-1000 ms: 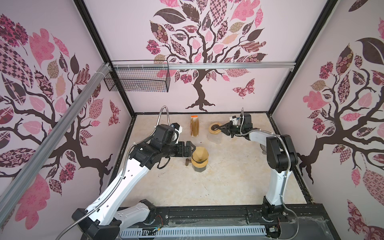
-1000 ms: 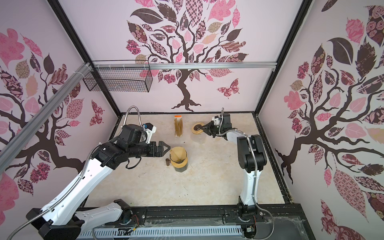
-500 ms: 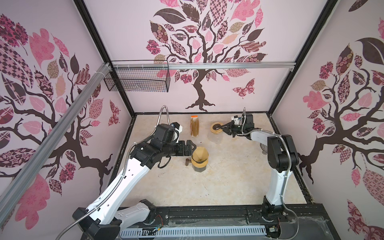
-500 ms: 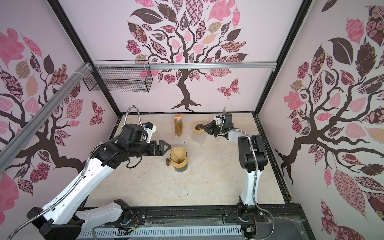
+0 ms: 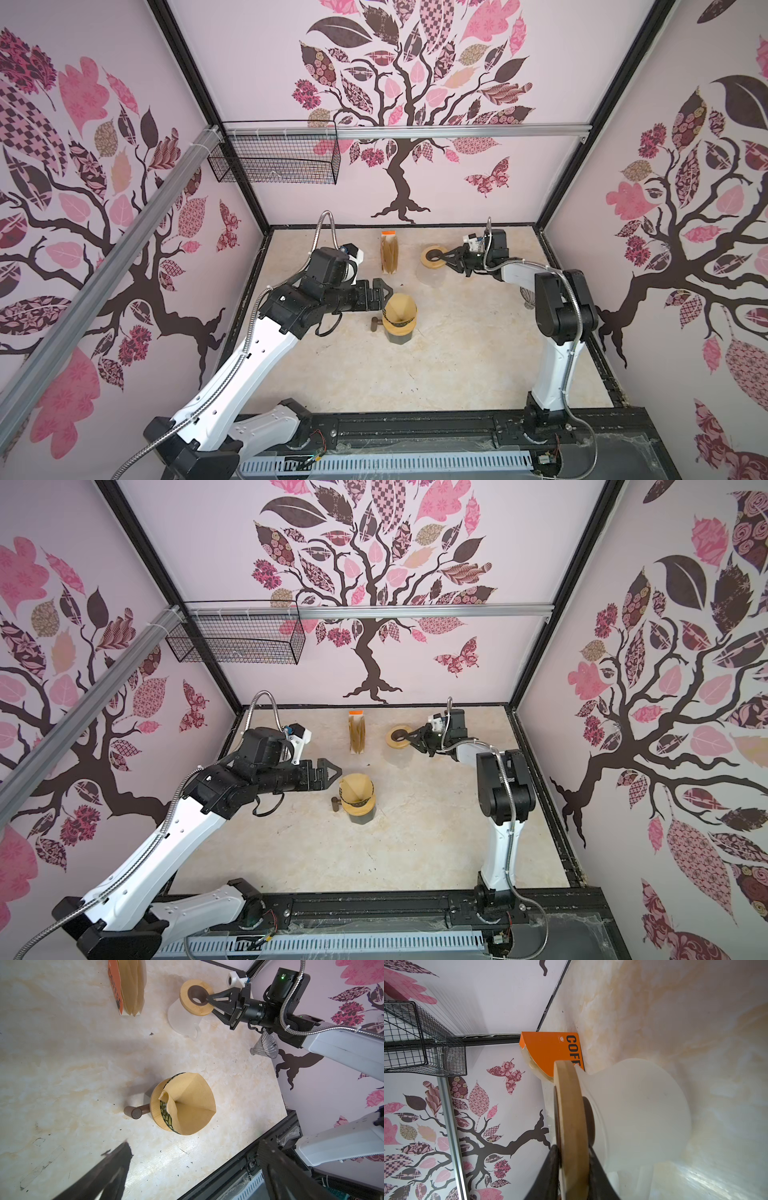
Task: Place the coffee filter in the dripper
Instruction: 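Lower the ring onto the pitcher's mouth and open the right gripper, then raise the right gripper and move it over the clear glass dripper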
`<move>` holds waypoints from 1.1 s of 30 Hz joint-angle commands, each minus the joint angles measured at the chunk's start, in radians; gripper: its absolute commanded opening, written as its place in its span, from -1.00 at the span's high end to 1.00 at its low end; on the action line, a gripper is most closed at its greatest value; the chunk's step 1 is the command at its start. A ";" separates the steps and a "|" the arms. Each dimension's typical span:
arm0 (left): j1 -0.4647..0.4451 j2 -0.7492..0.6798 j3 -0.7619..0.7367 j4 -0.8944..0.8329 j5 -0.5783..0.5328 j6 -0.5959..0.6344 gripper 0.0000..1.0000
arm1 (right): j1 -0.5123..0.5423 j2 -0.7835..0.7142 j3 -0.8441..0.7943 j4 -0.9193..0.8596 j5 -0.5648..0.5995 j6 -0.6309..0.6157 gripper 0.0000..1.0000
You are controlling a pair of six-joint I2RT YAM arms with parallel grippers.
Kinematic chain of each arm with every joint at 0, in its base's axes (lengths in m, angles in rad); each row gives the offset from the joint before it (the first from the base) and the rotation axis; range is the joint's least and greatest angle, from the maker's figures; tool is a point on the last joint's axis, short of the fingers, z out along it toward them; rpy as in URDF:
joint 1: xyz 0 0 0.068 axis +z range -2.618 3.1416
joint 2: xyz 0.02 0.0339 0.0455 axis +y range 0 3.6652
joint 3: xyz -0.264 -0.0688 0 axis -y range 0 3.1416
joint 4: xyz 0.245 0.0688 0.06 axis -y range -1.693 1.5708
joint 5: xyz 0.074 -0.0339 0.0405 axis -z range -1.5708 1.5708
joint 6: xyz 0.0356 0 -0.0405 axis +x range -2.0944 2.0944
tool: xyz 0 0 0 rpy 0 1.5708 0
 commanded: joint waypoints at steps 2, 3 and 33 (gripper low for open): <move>0.004 -0.022 -0.027 0.023 -0.004 -0.005 -0.96 | -0.005 -0.009 -0.008 -0.010 0.001 -0.013 0.48; 0.005 -0.022 -0.028 0.024 -0.004 -0.008 -0.96 | -0.005 -0.010 -0.008 -0.010 0.002 -0.014 0.47; 0.005 -0.060 -0.075 0.052 -0.004 -0.031 -0.96 | -0.006 -0.073 -0.023 -0.177 0.040 -0.103 0.23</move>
